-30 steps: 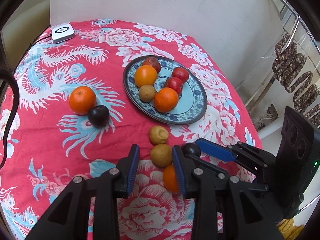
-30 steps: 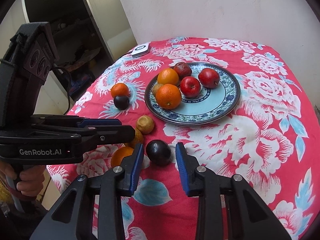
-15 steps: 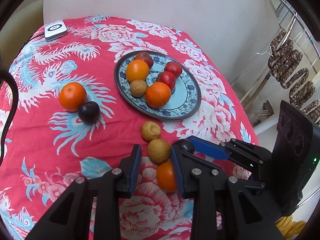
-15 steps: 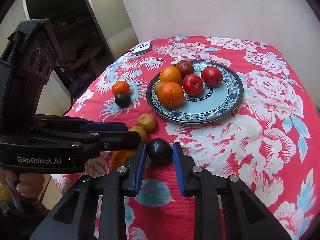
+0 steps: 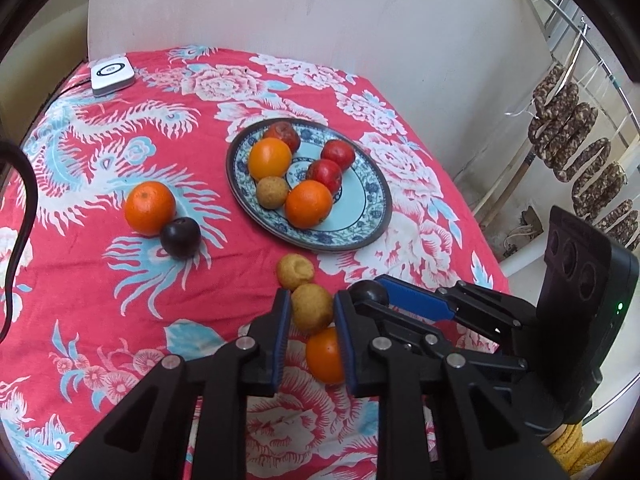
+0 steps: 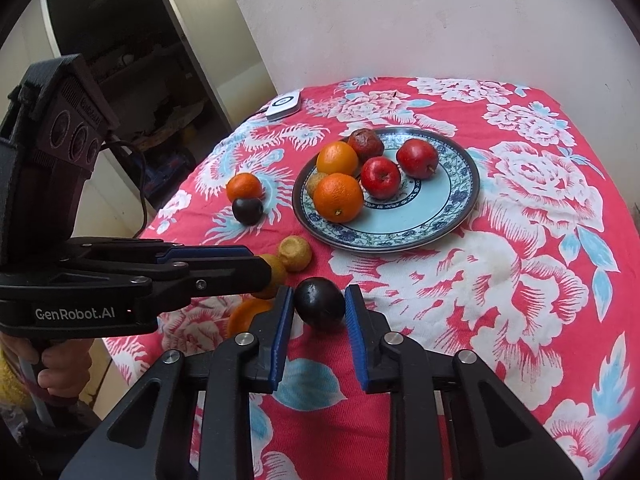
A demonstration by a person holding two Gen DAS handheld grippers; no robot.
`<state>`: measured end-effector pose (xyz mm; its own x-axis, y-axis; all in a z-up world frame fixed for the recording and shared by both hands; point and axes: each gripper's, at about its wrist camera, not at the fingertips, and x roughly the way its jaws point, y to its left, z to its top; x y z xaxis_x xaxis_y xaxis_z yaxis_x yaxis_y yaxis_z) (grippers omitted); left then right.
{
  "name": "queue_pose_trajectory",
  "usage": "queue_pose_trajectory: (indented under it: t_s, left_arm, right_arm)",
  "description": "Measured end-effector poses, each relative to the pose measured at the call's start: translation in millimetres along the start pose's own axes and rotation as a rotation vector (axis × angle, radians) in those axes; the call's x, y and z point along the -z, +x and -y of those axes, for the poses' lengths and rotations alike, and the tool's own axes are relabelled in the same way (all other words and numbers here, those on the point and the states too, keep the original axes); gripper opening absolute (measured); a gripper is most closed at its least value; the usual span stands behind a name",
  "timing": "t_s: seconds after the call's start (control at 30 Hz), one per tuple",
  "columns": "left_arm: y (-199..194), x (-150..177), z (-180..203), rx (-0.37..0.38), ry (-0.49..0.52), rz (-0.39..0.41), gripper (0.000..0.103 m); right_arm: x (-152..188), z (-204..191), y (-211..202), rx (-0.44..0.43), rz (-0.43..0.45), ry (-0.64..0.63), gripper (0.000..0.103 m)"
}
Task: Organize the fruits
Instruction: 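Grasp another small brown fruit with the left tool while the right tool grasps a dark plum, then carry the brown fruit and dark plum over and lower them onto the plate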
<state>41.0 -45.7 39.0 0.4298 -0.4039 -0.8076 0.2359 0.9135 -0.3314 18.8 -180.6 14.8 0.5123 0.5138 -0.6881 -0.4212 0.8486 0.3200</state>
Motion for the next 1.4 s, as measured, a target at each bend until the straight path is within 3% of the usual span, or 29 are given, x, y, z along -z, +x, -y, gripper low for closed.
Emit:
queue_pose_trajectory:
  t_s: [0.2, 0.43, 0.53, 0.67, 0.8, 1.17, 1.27, 1.4]
  left_arm:
    - [-3, -2, 1, 0.002, 0.000, 0.011, 0.016]
    - [-3, -2, 0, -0.003, -0.003, 0.010, 0.016]
    - [-5, -1, 1, -0.014, -0.001, 0.014, 0.017]
    - [-4, 1, 1, -0.021, 0.002, 0.004, 0.027]
    - [2, 1, 1, -0.024, 0.004, -0.020, 0.031]
    - [14, 2, 2, -0.036, 0.001, -0.051, 0.031]
    - [14, 1, 1, -0.043, -0.001, -0.048, 0.025]
    - [8, -1, 0, -0.022, 0.001, -0.036, 0.025]
  right_arm:
    - [-2, 5, -3, -0.003, 0.013, 0.025, 0.027]
    - [-3, 7, -4, -0.002, 0.016, 0.028, 0.028]
    - [-3, 7, -4, 0.000, 0.018, 0.029, 0.027]
    - [-3, 9, -5, -0.001, 0.020, 0.033, 0.028]
    - [-3, 9, -5, -0.002, 0.020, 0.034, 0.027]
    - [-3, 10, -5, -0.003, 0.023, 0.044, 0.028]
    - [-3, 10, -6, -0.004, 0.025, 0.046, 0.027]
    - [-4, 11, -9, -0.004, 0.033, 0.052, 0.028]
